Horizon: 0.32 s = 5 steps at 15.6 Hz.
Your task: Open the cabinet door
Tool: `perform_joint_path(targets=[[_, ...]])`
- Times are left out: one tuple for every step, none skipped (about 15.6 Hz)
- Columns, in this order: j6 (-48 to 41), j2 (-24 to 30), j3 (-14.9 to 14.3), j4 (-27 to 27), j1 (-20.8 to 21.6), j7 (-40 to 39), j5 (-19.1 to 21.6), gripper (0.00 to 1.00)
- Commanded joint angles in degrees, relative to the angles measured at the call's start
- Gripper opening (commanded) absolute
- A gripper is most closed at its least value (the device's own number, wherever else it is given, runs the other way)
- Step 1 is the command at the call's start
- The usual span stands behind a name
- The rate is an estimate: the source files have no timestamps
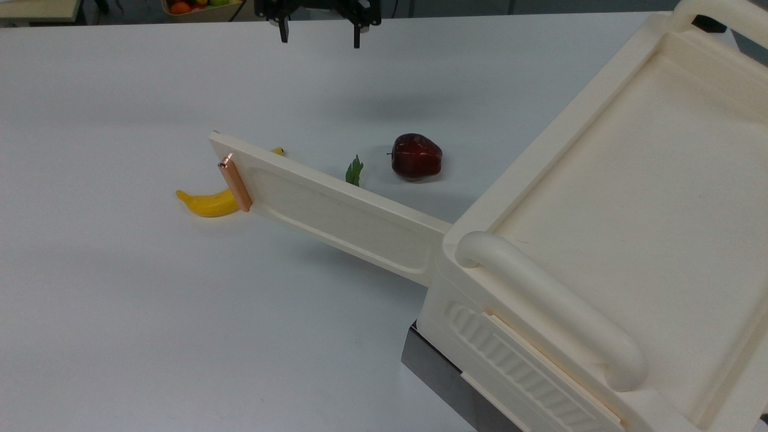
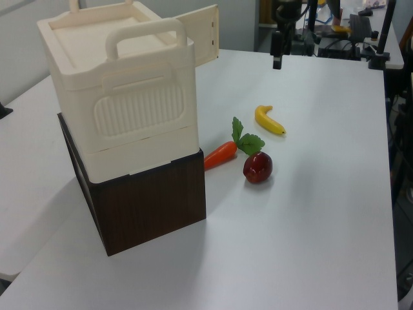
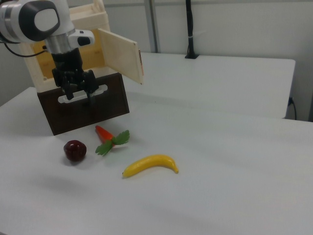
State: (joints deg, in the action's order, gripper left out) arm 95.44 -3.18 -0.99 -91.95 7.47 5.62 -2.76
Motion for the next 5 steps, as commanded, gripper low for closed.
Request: perform_joint_path(targets=[[-0.8,3.4,-0.5,-4.1,-0.7,1.0,-0.1,1.00],[-0.8,3.2,-0.5,-3.9,-1.1,1.0,-0.1,1.00],[-0.8,3.2,-0.5,-3.9,-1.2,0.9,-0.1,1.00],[-0.9,3.3,-0.6,-3.9,-1.2,0.9,-0.1,1.00],[-0.9,3.3,-0.6,-3.9,-1.4,0.9,-0.1,1.00]])
